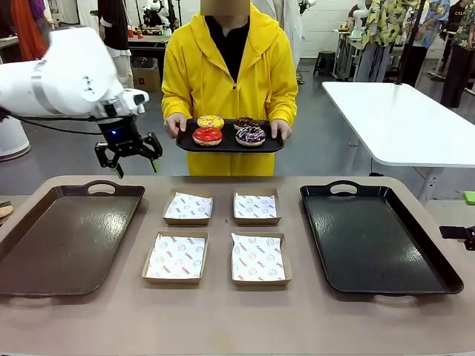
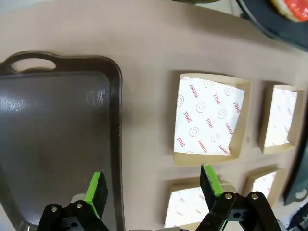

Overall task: Individually package the donuts and arrange them on the tray.
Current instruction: Pick up one Paper togo box.

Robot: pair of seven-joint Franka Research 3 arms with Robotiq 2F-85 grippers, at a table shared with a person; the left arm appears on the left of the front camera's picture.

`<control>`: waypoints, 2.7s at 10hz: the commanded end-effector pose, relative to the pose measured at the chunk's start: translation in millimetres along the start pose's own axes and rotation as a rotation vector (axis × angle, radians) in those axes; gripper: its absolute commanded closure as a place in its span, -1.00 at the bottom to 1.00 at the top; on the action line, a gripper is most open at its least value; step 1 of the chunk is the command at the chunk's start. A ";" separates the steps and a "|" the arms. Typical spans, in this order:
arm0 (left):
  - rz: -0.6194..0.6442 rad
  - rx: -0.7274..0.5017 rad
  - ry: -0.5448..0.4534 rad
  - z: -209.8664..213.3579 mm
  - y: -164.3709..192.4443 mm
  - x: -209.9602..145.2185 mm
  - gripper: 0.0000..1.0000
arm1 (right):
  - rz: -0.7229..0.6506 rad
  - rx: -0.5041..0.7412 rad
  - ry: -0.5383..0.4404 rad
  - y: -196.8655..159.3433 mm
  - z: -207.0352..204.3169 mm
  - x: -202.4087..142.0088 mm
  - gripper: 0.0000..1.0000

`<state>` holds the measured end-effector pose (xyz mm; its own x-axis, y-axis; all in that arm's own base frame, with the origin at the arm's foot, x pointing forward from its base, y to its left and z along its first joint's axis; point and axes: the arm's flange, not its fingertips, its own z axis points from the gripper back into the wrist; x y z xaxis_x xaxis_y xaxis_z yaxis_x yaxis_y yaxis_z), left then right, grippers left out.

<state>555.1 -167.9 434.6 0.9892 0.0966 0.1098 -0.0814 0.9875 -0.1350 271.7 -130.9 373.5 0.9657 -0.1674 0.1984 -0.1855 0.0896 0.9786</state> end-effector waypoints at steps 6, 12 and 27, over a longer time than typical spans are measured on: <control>-0.159 0.011 -0.009 -53.2 -72.3 -16.4 -1.00 | 0.001 0.006 -0.003 0.2 1.9 -1.4 -1.00; -0.127 0.081 0.026 -49.6 -65.5 -15.7 -1.00 | 0.001 0.006 -0.003 0.2 1.9 -1.4 -1.00; -0.092 0.184 0.083 -119.2 -66.0 37.6 0.14 | 0.001 0.006 -0.003 0.2 1.9 -1.4 -1.00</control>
<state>607.5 -241.3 327.2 0.9996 -0.0048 0.0265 0.0045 0.9999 0.0116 271.7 -131.0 373.4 0.9657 -0.1677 0.1984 -0.1855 0.0895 0.9786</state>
